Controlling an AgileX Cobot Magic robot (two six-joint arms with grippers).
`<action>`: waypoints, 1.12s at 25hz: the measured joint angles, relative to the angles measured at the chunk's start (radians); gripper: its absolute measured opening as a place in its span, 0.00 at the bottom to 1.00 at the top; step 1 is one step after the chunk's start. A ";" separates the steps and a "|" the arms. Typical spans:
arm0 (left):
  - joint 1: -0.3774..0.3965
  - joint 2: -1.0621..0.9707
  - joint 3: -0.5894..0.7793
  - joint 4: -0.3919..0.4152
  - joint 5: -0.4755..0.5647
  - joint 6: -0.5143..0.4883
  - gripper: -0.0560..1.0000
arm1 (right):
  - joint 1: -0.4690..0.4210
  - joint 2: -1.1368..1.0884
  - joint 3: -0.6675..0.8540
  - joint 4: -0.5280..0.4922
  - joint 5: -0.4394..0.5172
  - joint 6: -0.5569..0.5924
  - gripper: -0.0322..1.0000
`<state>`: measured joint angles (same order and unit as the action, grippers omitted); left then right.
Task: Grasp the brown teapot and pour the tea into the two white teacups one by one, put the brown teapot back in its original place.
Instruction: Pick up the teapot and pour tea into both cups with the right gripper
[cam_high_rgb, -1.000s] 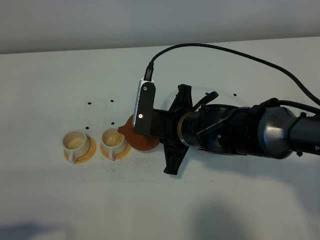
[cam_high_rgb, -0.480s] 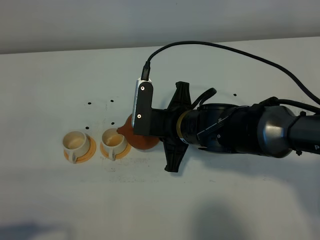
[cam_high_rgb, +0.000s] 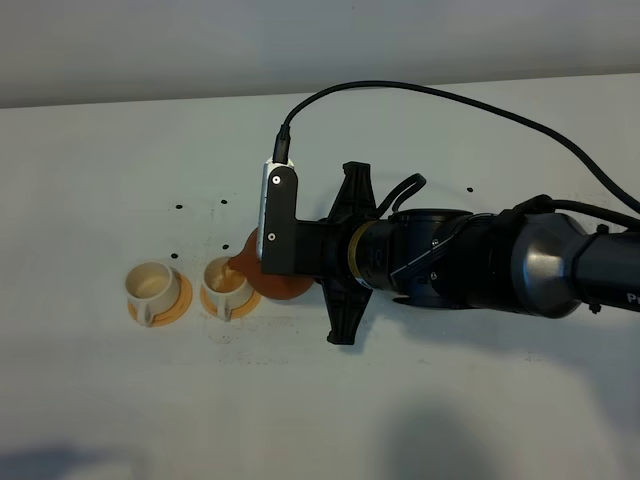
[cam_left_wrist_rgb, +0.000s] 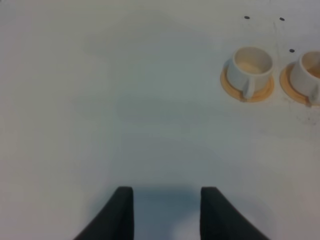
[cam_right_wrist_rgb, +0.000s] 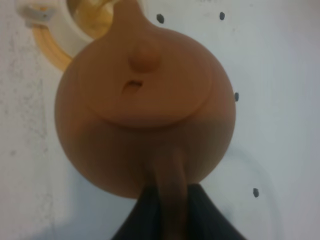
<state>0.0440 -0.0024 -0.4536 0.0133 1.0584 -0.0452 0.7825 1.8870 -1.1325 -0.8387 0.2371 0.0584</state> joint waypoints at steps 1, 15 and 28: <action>0.000 0.000 0.000 0.000 0.000 0.000 0.36 | 0.000 0.000 0.000 -0.006 0.000 0.000 0.14; 0.000 0.000 0.000 0.000 0.000 0.000 0.36 | 0.000 0.000 -0.001 -0.056 0.002 -0.019 0.14; 0.000 0.000 0.000 0.000 0.000 0.000 0.36 | 0.000 0.000 -0.001 -0.110 0.001 -0.021 0.14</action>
<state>0.0440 -0.0024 -0.4536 0.0133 1.0584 -0.0451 0.7825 1.8870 -1.1333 -0.9488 0.2383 0.0370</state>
